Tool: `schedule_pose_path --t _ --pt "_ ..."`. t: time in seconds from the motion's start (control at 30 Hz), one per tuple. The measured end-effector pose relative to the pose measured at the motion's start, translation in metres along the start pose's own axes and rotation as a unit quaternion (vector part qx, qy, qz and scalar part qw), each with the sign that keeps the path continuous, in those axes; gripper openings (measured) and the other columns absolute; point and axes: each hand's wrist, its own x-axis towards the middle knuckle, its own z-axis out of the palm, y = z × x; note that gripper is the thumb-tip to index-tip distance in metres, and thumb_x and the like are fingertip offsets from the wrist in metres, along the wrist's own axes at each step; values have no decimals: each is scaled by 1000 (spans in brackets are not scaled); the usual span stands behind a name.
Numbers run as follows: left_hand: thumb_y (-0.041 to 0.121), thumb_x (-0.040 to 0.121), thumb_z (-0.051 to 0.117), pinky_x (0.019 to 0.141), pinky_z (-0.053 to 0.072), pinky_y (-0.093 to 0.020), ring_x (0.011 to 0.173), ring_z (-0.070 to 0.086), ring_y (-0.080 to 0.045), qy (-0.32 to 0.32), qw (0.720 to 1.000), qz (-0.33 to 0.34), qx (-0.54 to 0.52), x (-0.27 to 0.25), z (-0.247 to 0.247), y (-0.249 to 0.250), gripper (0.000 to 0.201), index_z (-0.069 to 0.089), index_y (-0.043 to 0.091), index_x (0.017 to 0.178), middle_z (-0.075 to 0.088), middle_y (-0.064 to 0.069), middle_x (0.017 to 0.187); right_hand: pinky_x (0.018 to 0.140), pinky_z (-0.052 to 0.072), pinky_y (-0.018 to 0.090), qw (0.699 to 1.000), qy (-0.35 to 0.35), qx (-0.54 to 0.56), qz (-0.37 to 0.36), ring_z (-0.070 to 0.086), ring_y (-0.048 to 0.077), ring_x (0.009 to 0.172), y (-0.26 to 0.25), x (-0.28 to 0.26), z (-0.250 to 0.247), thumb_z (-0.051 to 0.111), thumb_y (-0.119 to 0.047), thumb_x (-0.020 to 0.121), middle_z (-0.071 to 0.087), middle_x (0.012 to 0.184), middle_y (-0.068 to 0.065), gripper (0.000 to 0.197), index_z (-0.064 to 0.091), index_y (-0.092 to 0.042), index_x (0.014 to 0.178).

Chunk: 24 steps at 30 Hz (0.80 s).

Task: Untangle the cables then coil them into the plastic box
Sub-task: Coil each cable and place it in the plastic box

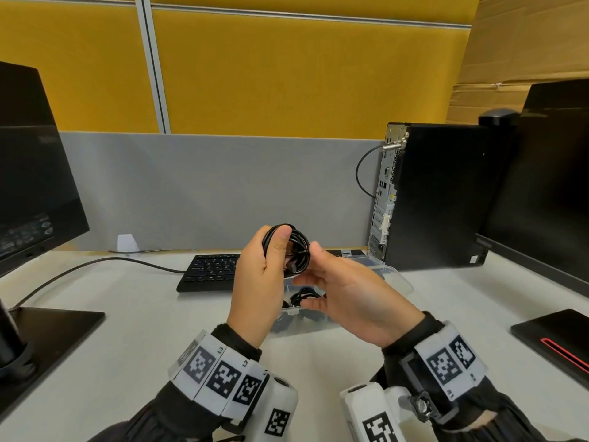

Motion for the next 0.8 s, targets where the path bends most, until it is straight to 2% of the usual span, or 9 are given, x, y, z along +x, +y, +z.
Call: schedule_pose_path --t 0.13,0.2,0.3,0.37,0.43,0.57,0.67,0.73,0.8 --pt "47 93 41 63 43 -18 69 54 -6 5 999 25 48 1 -2 -2 33 53 21 79 56 4 71 72 47 27 982 102 -125 -102 57 6 73 -11 -5 -2 42 -50 88 60 86 -5 38 56 -16 95" --pt "53 90 39 66 44 -28 72 55 -15 5 997 35 68 2 -3 -4 40 53 18 80 56 0 73 69 45 24 955 66 -212 -198 53 6 72 -19 -14 -1 55 -38 87 55 83 -7 25 52 -15 97" --pt "48 89 38 66 44 -33 74 54 -19 5 996 34 80 1 -2 -6 34 53 19 78 56 -1 73 70 44 20 870 0 -408 -276 50 10 73 -20 -22 2 64 -19 87 47 88 -8 20 54 -22 104" --pt "48 89 38 67 45 -34 73 55 -19 4 997 29 78 1 -1 -6 35 53 19 77 57 -2 73 70 41 17 808 33 -501 -308 46 9 73 -15 -20 3 64 -24 86 41 86 -13 22 54 -26 105" --pt "53 86 37 64 44 -31 70 55 -15 3 996 32 78 -1 -1 -6 38 52 20 76 57 -1 71 64 37 16 773 66 -537 -333 44 4 68 -12 -17 4 63 -29 87 40 78 -16 18 54 -26 102" --pt "50 87 37 58 40 -27 62 50 -12 2 996 41 81 -2 1 -2 36 50 21 72 53 1 67 62 41 28 735 66 -576 -351 42 7 62 -13 -17 5 56 -25 90 45 68 -14 7 52 -23 95" --pt "49 89 38 61 41 -28 64 51 -16 5 996 44 82 1 0 0 39 53 14 77 55 -2 67 55 32 24 712 111 -592 -362 42 12 57 -15 -20 13 42 -28 93 48 65 -8 12 46 -18 87" --pt "41 92 42 59 40 -26 64 52 -18 15 996 43 79 5 -4 -2 36 54 10 78 57 -6 68 48 34 24 693 139 -605 -366 45 14 52 -14 -19 18 41 -29 93 50 63 -6 14 40 -18 84" --pt "40 93 42 57 38 -27 63 50 -21 20 993 52 100 7 -5 -5 36 51 11 76 54 -7 66 50 43 30 706 116 -621 -319 51 16 59 -14 -19 20 41 -32 97 54 70 -6 16 35 -21 88"
